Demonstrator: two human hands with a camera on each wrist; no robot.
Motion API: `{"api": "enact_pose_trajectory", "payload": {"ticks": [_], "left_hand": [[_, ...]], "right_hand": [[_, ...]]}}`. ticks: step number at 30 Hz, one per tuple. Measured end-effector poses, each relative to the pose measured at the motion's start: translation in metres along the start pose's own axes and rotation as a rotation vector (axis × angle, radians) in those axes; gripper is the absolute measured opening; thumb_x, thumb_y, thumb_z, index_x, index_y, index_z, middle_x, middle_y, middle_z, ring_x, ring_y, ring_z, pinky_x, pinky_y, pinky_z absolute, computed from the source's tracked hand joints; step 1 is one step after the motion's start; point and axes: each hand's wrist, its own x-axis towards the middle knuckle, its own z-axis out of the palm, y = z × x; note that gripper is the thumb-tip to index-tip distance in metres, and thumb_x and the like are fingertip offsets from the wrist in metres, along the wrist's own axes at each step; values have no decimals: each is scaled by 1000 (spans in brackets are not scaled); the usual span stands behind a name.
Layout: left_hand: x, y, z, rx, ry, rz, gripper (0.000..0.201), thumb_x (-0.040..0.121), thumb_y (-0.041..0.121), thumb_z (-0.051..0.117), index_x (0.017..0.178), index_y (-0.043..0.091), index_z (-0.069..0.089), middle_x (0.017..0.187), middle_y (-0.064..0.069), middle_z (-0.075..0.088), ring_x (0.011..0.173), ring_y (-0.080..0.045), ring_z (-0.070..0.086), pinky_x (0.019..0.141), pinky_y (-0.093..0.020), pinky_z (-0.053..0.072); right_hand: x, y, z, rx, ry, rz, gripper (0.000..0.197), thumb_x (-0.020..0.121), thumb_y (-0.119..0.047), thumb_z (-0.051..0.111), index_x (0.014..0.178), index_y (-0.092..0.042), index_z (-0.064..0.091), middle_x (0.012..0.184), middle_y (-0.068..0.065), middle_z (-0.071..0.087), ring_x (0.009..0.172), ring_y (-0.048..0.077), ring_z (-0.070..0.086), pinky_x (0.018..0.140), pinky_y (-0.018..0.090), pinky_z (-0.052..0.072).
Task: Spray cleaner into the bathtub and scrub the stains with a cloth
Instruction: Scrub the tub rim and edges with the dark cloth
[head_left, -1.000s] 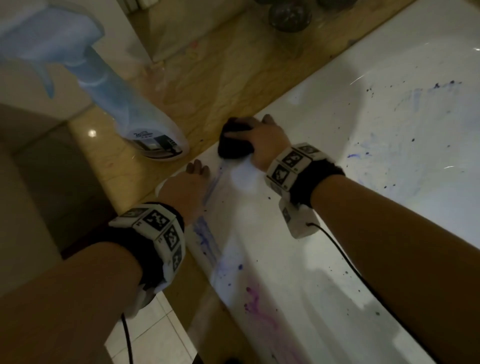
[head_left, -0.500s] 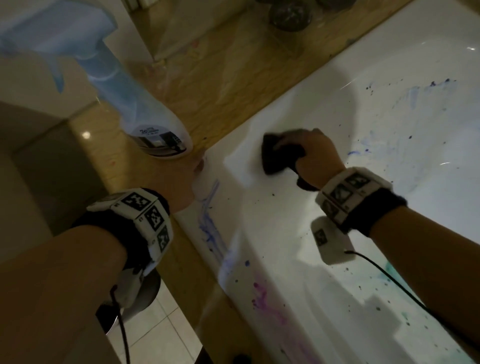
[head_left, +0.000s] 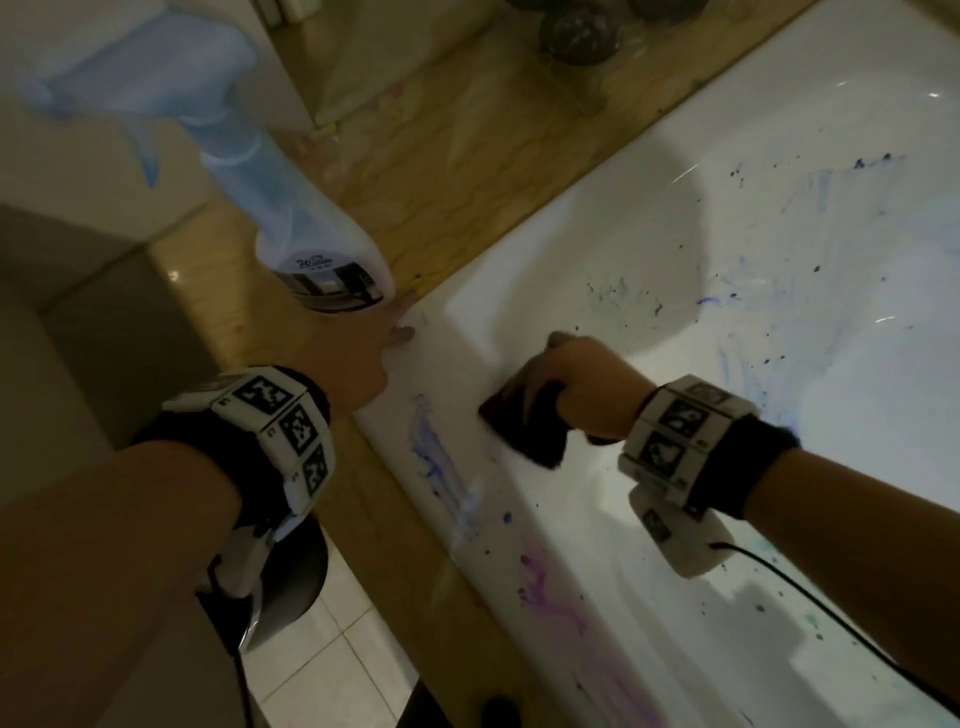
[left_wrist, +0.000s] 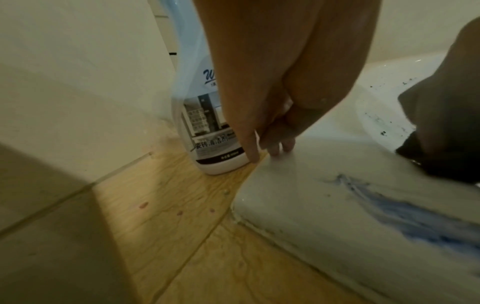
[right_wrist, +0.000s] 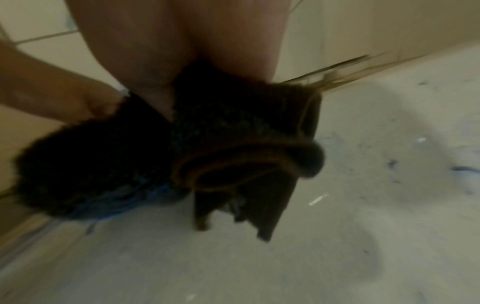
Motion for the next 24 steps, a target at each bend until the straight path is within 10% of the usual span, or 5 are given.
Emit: {"api": "enact_pose_trajectory", "payload": {"ticks": [5, 11, 19, 21, 24], "left_hand": [[-8, -16, 9, -88, 233, -146, 57, 88, -6, 42, 142, 12, 35, 135, -13, 48, 122, -31, 46, 104, -40, 36], [-11, -27, 25, -61, 253, -242, 38, 92, -1, 42, 129, -2, 47, 128, -22, 51, 120, -35, 47, 103, -40, 34], [-13, -41, 13, -16, 119, -146, 48, 88, -4, 47, 135, 6, 44, 134, -16, 51, 123, -32, 47, 104, -36, 36], [-17, -44, 17, 46, 133, -169, 44, 93, 5, 45, 137, 11, 44, 136, -13, 50, 123, -31, 47, 104, -36, 35], [-20, -41, 20, 96, 141, -131, 42, 98, 10, 39, 140, 12, 39, 141, -9, 43, 125, -27, 43, 101, -27, 29]], "right_hand": [[20, 3, -32, 47, 400, 53, 38, 86, -3, 52, 121, -15, 62, 132, 7, 52, 125, 25, 43, 111, 34, 20], [73, -35, -8, -312, 56, 15, 54, 93, -33, 45, 143, -41, 24, 155, 1, 11, 134, 37, 17, 111, 45, 19], [39, -26, 11, -241, -148, -131, 36, 83, -2, 54, 116, -13, 65, 114, 11, 54, 112, 29, 48, 84, 22, 36], [23, -18, -6, -178, -91, -9, 37, 79, 8, 47, 107, -5, 68, 83, -2, 48, 107, 29, 51, 71, 17, 29], [18, -15, -31, -87, 162, 71, 38, 83, 5, 45, 110, -9, 68, 80, -4, 44, 115, 30, 47, 83, 20, 31]]}}
